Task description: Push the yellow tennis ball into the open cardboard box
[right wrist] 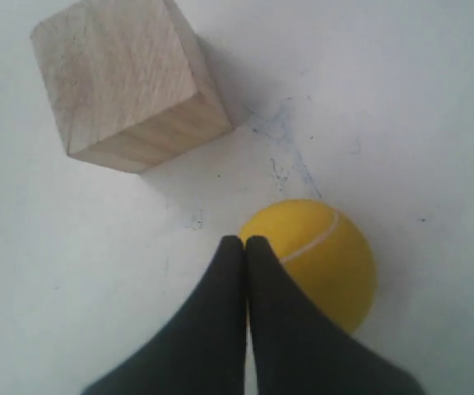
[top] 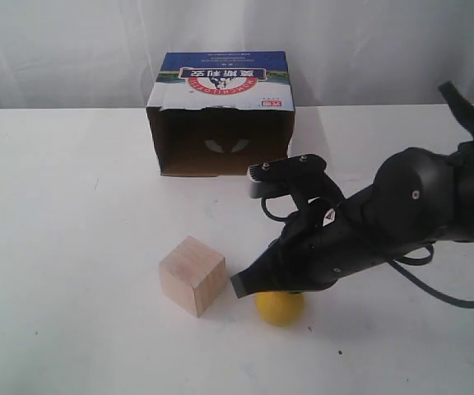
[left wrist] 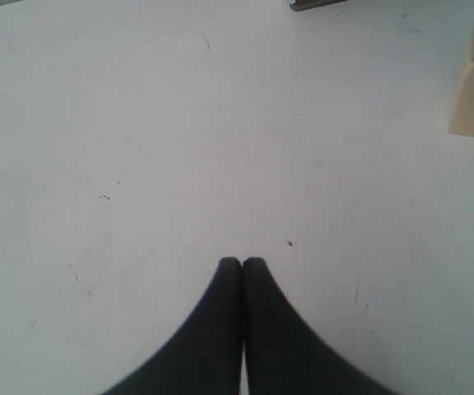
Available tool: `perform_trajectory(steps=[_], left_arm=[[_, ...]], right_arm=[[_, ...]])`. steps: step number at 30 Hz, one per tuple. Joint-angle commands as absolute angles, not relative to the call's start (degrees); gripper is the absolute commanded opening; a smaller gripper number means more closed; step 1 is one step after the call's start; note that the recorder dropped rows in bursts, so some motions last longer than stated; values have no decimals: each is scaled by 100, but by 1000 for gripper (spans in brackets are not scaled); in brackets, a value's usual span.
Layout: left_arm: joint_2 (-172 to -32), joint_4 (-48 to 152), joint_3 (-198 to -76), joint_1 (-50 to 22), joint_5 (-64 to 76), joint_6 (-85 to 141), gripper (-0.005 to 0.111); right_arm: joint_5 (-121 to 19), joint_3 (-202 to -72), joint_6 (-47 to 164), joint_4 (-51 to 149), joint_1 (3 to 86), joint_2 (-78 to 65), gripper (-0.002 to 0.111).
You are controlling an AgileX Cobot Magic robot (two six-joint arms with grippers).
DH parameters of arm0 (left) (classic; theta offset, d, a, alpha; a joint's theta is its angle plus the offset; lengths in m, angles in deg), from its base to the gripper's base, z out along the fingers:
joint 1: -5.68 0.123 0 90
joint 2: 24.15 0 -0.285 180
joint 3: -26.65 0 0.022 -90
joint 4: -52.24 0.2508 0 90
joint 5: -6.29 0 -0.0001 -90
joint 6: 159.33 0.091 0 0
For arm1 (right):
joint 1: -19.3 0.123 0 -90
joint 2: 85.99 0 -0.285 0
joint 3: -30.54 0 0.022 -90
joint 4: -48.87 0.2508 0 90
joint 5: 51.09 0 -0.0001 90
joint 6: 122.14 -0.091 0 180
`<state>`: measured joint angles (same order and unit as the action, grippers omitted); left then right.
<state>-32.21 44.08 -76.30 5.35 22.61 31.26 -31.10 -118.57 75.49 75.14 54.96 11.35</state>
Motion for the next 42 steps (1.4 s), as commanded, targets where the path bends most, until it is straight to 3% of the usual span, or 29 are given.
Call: perform_trajectory(steps=[1,22,29,35,42], left_arm=[[-3194,4367,-7613,501,2254,3122,0],[-3194,4367,-7613,501,2254,3122,0],[-3194,4367,-7613,501,2254,3122,0],[-3194,4367,-7613,501,2254,3122,0],[-3194,4367,-7613,501,2254,3122,0]], right_arm=[[-3467,-11828,7537,7477,5467,1384,0],[-6162,-11828,7579,7424,5467,1474,0],[-5075,-11856,7657,7424,5456,759,0],[-4378,-11836,7798,7327,4886,891,0],[-5574,-12047,7709,7340,4003,1587,0]])
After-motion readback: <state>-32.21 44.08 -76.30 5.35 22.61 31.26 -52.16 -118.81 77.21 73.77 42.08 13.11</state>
